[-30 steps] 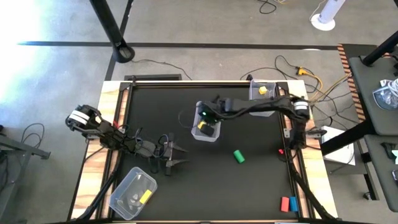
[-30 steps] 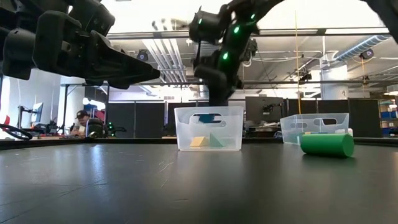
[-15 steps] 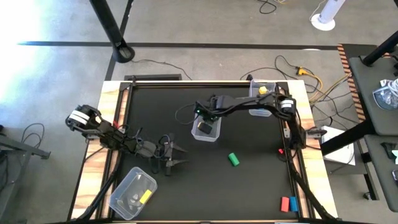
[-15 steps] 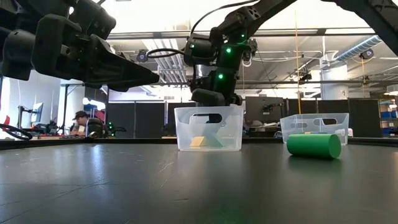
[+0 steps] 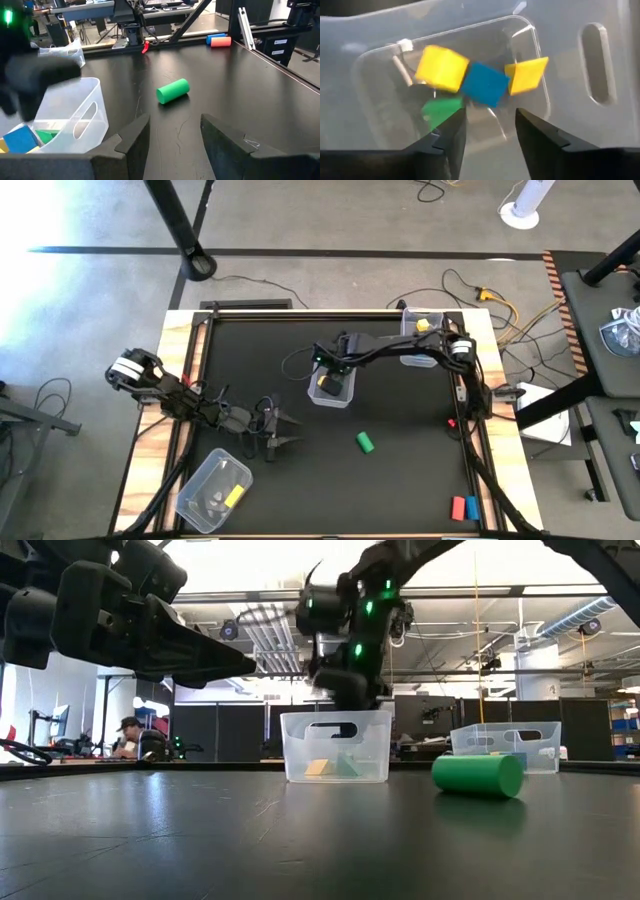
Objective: Sort blocks by size
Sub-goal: Put the green cylindrical block into the bottom transparent bin
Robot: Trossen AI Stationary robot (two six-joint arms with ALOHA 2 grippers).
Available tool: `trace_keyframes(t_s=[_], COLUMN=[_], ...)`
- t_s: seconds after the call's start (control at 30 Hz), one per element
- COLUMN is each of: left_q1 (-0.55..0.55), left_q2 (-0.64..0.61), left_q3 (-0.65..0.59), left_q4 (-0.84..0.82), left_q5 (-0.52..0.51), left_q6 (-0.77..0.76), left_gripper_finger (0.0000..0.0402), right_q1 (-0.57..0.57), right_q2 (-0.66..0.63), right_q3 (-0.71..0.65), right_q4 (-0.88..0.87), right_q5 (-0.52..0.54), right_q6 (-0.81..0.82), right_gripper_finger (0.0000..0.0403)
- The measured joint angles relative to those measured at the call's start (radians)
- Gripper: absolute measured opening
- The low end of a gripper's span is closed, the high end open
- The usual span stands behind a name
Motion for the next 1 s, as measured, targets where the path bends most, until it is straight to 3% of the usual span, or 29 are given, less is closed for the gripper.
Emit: trace_keyframes(t_s=[0.1, 0.23, 0.4, 0.63, 0.83, 1.0], left_q1=[0.000, 0.000, 0.000, 0.000, 0.000, 0.000], left_q2=[0.000, 0.000, 0.000, 0.000, 0.000, 0.000], left_q3=[0.000, 0.000, 0.000, 0.001, 0.023, 0.022], left_q4=[-0.001, -0.001, 0.000, 0.012, 0.010, -0.001], left_q5=[0.000, 0.000, 0.000, 0.000, 0.000, 0.000], left_q6=[0.000, 0.000, 0.000, -0.001, -0.022, -0.041], left_gripper_finger=[0.0162, 0.0162, 0.0162, 0.0162, 0.0162, 0.0162], right_q1=[0.056, 0.184, 0.403, 0.639, 0.706, 0.701], right_q2=[-0.052, -0.133, -0.197, -0.137, -0.125, -0.136], right_q3=[0.033, 0.031, -0.014, -0.074, -0.143, -0.237], right_q4=[-0.067, -0.110, -0.094, -0.119, -0.218, -0.236], right_q5=[0.005, 0.004, 0.002, 0.014, 0.083, 0.089], right_q6=[0.018, 0.160, 0.411, 0.891, 1.142, 1.191], right_gripper_finger=[0.0174, 0.0186, 0.0195, 0.0240, 0.0270, 0.0286])
